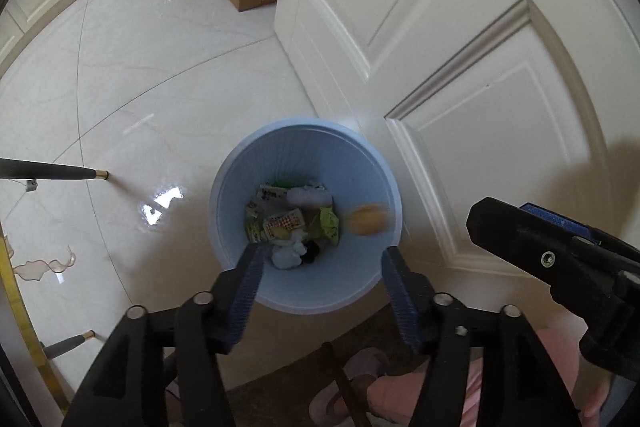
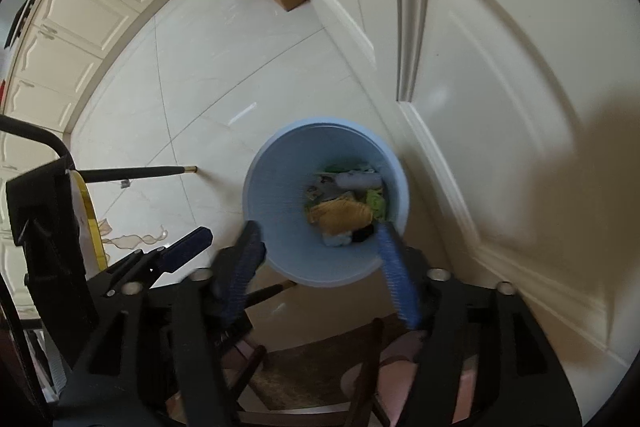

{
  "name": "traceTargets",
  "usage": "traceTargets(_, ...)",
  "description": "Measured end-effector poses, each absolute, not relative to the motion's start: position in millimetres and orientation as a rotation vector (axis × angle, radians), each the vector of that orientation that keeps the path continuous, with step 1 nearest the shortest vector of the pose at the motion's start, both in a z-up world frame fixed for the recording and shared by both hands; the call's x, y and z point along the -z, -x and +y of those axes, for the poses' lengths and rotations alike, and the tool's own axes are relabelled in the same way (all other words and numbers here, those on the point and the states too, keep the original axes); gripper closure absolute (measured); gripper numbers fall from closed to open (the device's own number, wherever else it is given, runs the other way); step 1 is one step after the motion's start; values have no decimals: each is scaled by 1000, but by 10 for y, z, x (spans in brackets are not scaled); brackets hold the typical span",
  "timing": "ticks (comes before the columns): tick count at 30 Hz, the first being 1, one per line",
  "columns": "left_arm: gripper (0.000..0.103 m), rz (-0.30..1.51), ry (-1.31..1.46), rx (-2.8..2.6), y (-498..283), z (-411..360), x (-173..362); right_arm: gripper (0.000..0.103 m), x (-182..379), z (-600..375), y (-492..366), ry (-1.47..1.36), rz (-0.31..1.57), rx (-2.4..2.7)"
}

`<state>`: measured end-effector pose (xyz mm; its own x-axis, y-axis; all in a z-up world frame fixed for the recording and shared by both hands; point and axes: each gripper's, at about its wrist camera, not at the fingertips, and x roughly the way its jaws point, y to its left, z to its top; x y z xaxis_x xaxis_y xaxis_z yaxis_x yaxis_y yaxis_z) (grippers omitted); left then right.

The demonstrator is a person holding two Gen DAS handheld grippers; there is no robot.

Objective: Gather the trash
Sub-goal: 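Open both grippers over the blue bin to drop both brown lumps, then move both grippers back from the bin to the orange table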

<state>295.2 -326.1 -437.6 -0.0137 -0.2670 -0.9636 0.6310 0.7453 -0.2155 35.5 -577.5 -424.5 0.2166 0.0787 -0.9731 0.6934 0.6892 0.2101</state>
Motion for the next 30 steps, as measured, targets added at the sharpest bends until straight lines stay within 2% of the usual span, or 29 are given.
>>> traceTargets(1, 38, 1419, -322, 720, -2987, -3251, 4394, 36, 4249, -5772, -366, -729, 1308, 487)
traceTargets(7, 38, 1453, -336, 694, -2939, -3237, 4481, 35, 4198, -5735, -330, -713, 1332, 534)
traceTargets(15, 37, 1443, -397, 720, -2625, -3393, 4254, 31, 3890, -5658, -115, -641, 1337, 644)
traceTargets(23, 36, 1339, -454, 736, -2082, -3334, 3542, 31, 3385, -5524, 357, -633, 1311, 742)
traceTargets(25, 35, 1314, -454, 744, -1974, -3294, 3351, 18, 3254, -5486, 454, -616, 1300, 751)
traceTargets(30, 35, 1217, -452, 746, -1626, -3062, 2843, 17, 2714, -5346, 704, -541, 1206, 805)
